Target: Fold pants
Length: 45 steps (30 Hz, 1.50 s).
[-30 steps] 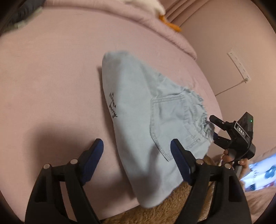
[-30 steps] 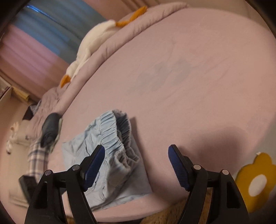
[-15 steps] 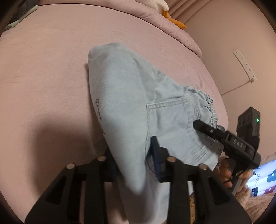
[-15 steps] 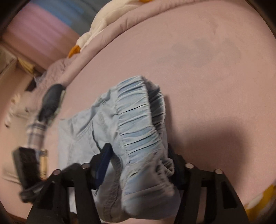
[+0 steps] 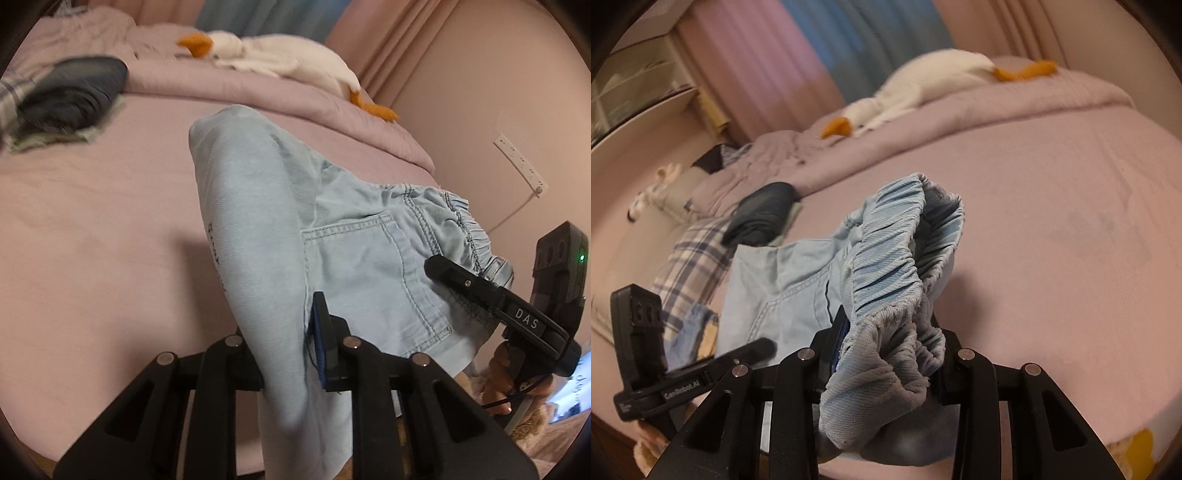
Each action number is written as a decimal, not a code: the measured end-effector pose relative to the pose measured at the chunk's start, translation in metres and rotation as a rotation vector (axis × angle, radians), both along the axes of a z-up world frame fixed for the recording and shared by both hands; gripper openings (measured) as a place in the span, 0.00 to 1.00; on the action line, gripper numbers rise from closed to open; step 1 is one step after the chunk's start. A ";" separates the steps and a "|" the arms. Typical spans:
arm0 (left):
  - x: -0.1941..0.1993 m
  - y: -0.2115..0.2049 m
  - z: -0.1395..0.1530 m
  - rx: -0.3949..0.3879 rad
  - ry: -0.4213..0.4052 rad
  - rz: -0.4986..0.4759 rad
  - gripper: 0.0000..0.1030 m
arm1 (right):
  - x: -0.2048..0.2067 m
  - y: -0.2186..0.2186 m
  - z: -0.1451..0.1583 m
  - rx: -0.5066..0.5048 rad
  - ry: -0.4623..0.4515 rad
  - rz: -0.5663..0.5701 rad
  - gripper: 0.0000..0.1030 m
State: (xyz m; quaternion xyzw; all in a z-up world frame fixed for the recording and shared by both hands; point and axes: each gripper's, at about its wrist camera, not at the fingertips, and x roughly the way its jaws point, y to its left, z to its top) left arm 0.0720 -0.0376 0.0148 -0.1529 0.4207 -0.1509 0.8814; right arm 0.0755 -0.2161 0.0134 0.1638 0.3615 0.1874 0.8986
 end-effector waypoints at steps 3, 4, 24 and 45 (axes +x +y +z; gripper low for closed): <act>-0.001 0.022 0.001 0.043 -0.014 0.031 0.19 | 0.013 0.020 -0.005 -0.010 0.007 0.013 0.37; 0.001 0.028 -0.001 0.068 -0.019 0.033 0.19 | 0.014 0.024 -0.006 -0.021 0.006 0.016 0.37; 0.056 0.068 -0.077 0.127 0.077 0.080 0.21 | 0.065 0.066 -0.067 -0.177 0.146 -0.005 0.38; -0.024 0.061 -0.019 0.259 -0.049 0.240 0.99 | -0.019 0.022 -0.006 -0.232 0.010 -0.190 0.80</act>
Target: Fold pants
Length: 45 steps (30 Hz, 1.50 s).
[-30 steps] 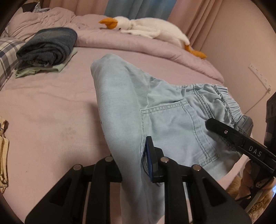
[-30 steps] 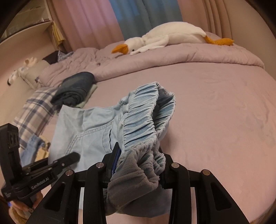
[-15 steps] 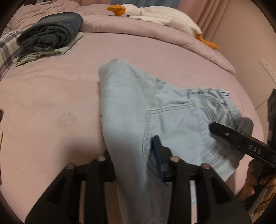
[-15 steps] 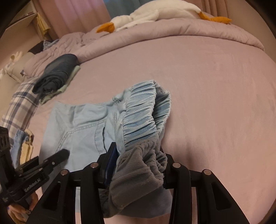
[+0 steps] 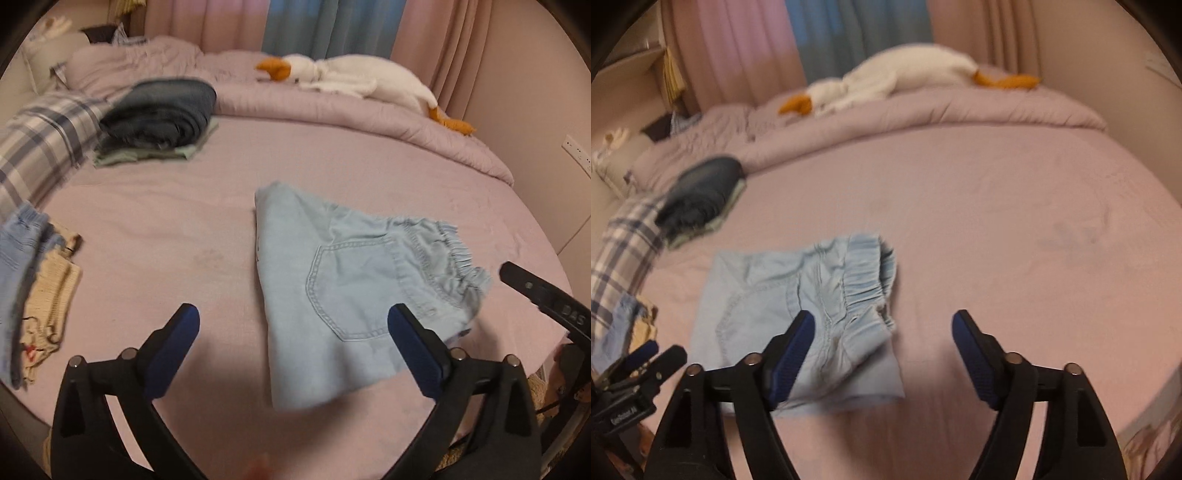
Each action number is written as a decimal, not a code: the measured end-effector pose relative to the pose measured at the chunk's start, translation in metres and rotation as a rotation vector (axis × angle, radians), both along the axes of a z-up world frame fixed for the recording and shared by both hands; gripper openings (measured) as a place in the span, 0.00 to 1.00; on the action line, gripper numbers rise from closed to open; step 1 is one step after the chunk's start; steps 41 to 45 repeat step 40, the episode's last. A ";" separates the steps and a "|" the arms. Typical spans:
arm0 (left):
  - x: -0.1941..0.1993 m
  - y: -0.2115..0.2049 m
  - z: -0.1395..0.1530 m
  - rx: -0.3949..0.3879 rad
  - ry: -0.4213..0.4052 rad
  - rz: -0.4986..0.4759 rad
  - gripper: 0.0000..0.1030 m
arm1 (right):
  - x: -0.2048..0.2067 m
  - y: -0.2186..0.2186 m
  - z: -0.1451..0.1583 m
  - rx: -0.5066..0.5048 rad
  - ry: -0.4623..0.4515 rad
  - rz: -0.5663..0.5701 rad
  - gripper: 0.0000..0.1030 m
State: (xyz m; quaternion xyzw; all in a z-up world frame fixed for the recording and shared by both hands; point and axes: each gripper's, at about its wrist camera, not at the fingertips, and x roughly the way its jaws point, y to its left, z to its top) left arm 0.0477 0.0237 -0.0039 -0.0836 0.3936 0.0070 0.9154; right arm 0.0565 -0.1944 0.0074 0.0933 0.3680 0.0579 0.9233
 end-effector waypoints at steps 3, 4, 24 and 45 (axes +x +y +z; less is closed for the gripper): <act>-0.014 -0.006 0.011 -0.003 -0.013 0.003 0.99 | -0.020 0.001 0.012 0.006 -0.045 0.016 0.82; -0.017 -0.008 0.013 -0.004 -0.016 0.003 0.99 | -0.024 0.001 0.015 0.000 -0.056 0.020 0.82; -0.043 -0.026 0.022 -0.020 -0.011 -0.006 0.99 | -0.046 0.027 0.021 -0.061 -0.104 0.060 0.85; -0.047 -0.025 0.023 -0.019 -0.035 -0.008 0.99 | -0.046 0.026 0.017 -0.057 -0.082 0.040 0.85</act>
